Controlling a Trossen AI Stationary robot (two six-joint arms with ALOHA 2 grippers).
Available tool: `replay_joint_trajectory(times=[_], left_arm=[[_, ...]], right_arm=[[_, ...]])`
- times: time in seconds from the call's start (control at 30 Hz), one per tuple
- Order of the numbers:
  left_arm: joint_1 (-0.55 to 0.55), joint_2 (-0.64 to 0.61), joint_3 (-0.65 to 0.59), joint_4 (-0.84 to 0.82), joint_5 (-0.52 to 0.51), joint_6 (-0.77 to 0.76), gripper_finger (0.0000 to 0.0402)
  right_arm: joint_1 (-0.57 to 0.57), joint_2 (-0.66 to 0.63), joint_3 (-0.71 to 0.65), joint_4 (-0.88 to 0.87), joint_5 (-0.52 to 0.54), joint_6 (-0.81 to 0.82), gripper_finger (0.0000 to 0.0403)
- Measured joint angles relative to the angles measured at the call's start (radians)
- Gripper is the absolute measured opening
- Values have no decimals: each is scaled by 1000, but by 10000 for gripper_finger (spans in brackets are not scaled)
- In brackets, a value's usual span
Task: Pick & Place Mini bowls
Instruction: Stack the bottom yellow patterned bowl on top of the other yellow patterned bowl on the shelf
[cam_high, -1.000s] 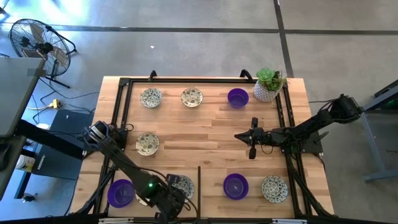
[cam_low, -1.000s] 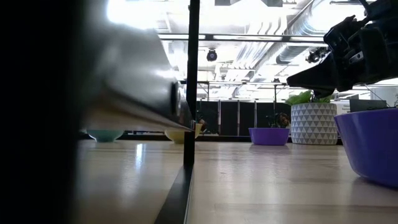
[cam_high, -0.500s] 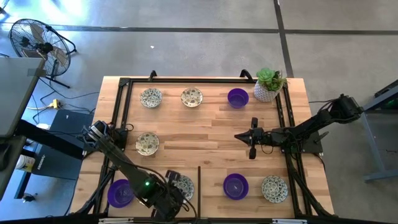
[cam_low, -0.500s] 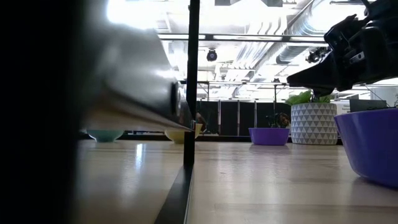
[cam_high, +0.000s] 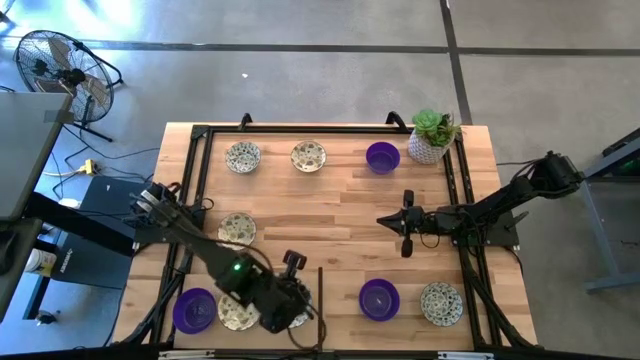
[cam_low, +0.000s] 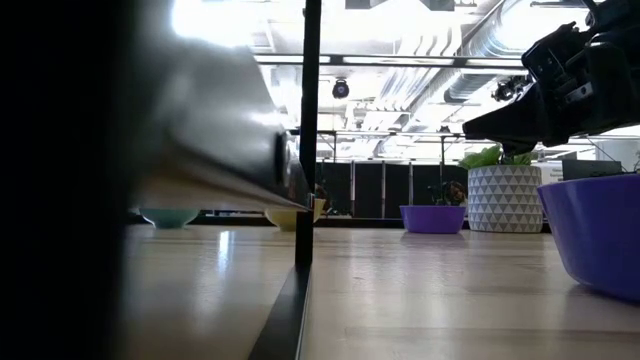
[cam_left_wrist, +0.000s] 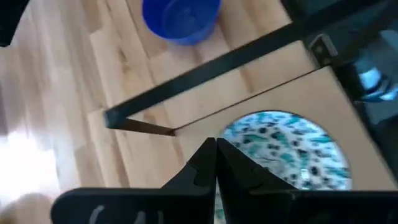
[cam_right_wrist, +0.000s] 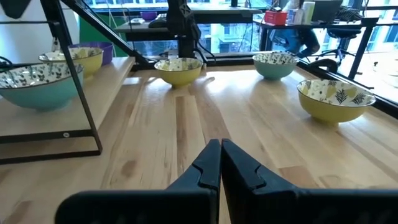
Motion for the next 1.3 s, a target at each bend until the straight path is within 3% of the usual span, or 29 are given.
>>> replay_joint_trajectory(times=[0.13, 0.33, 0.83, 1.2, 1.3], left_arm=[[13, -6, -15, 52, -1, 47, 1], [29, -67, -177, 220, -2, 42, 1], [100, -396, -767, 701, -56, -42, 0], [162, -540, -1146, 1166, -209, 1, 0], [208, -541, -1224, 1320, -193, 36, 0]], right_arm=[[0, 0, 0, 6, 3, -18, 0], [0, 0, 0, 2, -1, -19, 0], [0, 0, 0, 14, 17, -3, 0], [-1, -1, 7, 39, 92, -9, 0], [-1, 0, 28, 43, 115, -28, 0]])
